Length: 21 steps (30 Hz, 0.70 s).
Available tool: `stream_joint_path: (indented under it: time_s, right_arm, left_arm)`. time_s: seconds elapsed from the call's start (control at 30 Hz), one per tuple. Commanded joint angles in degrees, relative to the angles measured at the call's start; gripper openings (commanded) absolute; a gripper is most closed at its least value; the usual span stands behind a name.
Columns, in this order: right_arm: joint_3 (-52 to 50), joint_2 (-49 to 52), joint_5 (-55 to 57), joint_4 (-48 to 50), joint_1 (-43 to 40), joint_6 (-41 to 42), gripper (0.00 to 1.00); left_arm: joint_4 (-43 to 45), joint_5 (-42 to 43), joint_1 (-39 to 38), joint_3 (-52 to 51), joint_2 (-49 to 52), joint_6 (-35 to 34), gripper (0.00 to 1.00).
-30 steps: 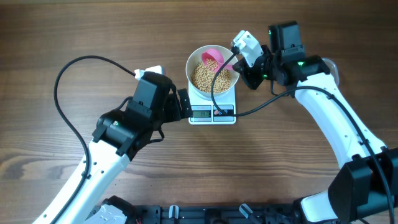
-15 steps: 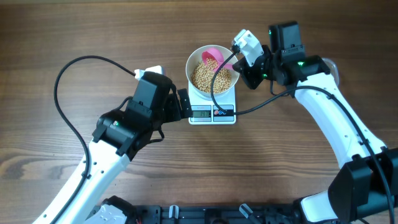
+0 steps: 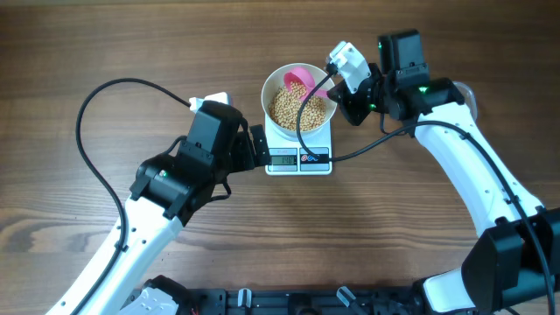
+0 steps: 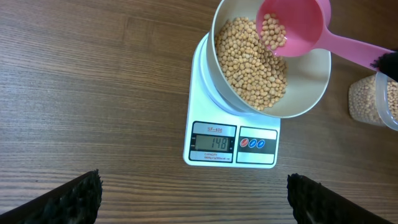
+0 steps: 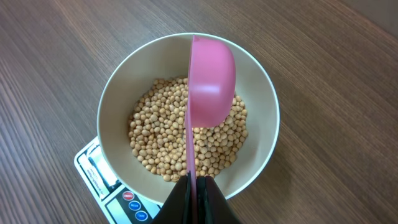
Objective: Scoop item into bowl and weigh 150g on scale
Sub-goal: 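Tilt the scoop slowly over the bowl to trickle in a few beans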
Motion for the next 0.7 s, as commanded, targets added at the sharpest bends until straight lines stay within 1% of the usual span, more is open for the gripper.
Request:
stream_joint_path:
  time_s: [0.0,0.1,0.23,0.4,0.57,0.67]
  right_arm:
    - [0.26,-1.70,-1.14,0.26,0.07,0.68,0.04]
    - [0.26,-1.70,-1.16,0.31,0.09,0.59,0.04]
    - [0.26,-1.68,0.50,0.33,0.09,-5.57,0.04]
    - [0.26,-1.55,3.06,0.70,0.09,-6.32,0.04]
    - [0.26,-1.38,2.25,1.03,0.35,-6.78,0.04]
    - [0.28,-1.49,1.62,1.42,0.39,-4.20,0.04]
  left_arm:
    - [0.11,-0.57,0.26,0.07,-0.42,0.48,1.00]
    - [0.11,-0.57,0.26,0.07,-0.42,0.48,1.00]
    - [0.11,-0.57,0.26,0.07,-0.42,0.48,1.00]
    - [0.11,-0.57,0.26,0.07,-0.42,0.48,1.00]
    - [0.11,-0.57,0.26,0.07,-0.42,0.48,1.00]
    - [0.11,-0.57,0.26,0.07,-0.42,0.48,1.00]
